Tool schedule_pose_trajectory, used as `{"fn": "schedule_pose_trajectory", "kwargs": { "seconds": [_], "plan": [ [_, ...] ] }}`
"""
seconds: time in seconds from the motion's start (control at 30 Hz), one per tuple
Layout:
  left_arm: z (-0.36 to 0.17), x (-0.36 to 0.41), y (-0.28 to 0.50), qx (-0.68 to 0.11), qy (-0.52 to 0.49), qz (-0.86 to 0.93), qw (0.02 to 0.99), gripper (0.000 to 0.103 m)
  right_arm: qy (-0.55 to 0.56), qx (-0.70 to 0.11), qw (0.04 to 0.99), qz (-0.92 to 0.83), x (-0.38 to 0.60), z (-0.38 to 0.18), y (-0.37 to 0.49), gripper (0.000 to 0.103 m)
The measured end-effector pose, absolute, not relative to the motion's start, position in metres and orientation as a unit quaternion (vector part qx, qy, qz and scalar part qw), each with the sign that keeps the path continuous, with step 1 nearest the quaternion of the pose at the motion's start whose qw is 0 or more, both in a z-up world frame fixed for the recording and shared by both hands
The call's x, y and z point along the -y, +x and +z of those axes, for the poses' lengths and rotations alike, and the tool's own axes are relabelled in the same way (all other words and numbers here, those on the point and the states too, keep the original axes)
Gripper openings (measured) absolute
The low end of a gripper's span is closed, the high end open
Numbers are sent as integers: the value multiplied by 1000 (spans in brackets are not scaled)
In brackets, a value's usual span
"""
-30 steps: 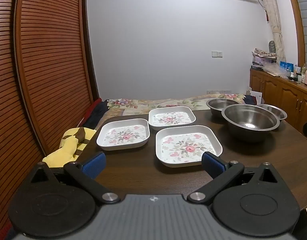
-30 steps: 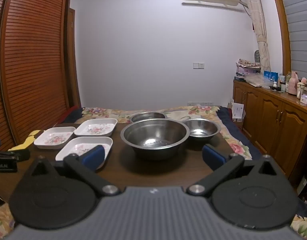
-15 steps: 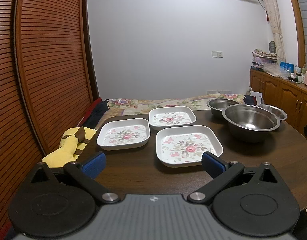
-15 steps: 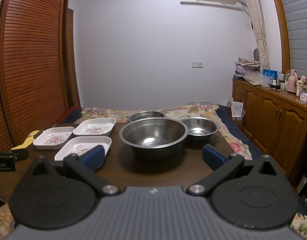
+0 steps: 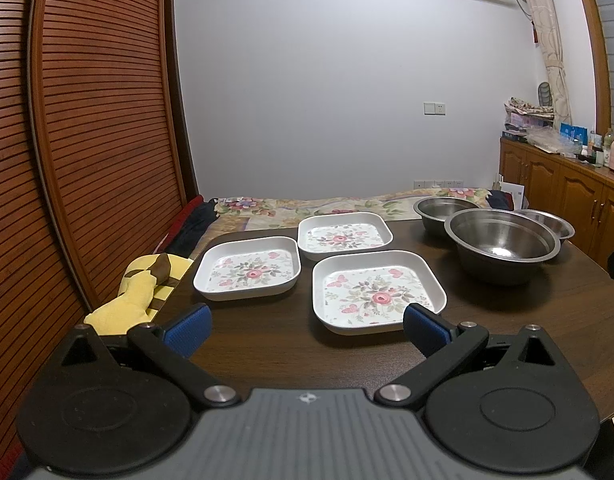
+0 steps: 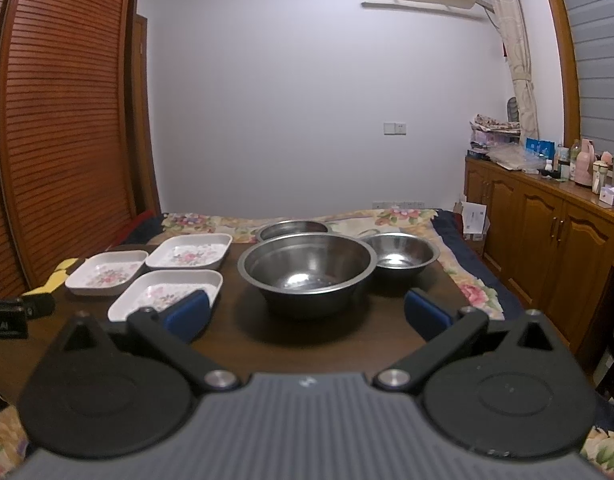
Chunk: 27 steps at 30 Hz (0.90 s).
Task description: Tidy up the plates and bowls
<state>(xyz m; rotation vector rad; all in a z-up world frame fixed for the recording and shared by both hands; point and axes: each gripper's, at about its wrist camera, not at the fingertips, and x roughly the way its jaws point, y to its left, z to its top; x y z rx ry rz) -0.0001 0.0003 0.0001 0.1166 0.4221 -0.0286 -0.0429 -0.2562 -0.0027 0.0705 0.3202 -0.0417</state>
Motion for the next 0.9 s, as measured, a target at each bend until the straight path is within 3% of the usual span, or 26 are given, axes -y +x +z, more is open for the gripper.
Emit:
{"fn": "schedule_pose_trajectory", "kwargs": {
  "seconds": [0.9],
  "plan": [
    [-7, -1, 2, -213, 57, -17, 975, 103, 33, -162, 986, -19, 255, -4, -41, 103]
  ]
}}
